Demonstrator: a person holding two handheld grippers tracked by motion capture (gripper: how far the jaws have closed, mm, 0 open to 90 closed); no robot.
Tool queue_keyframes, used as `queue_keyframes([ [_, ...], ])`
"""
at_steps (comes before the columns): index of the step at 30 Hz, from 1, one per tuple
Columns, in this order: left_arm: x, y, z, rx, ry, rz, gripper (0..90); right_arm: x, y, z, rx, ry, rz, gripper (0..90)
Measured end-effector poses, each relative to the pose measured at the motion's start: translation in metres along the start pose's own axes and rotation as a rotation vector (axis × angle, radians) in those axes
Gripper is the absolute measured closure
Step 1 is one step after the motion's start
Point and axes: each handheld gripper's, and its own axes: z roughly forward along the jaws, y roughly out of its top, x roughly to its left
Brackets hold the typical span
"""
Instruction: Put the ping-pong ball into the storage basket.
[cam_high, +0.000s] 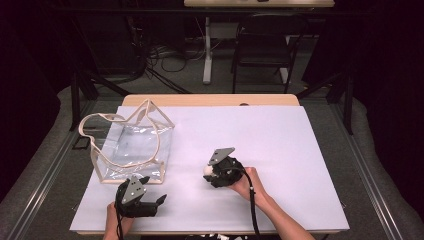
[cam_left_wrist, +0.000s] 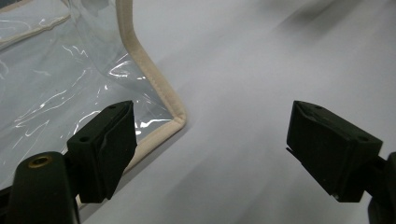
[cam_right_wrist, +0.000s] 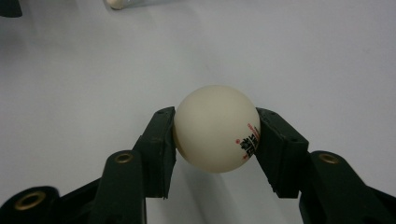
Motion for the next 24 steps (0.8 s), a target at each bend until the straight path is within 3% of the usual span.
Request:
queue_keyframes([
  [24,0.0008,-0.0007,-0.0007,0.005,0.005,-0.001,16.4,-0.0001,0.0079,-0.0092,-0.019,0.019,0.009,50.7],
])
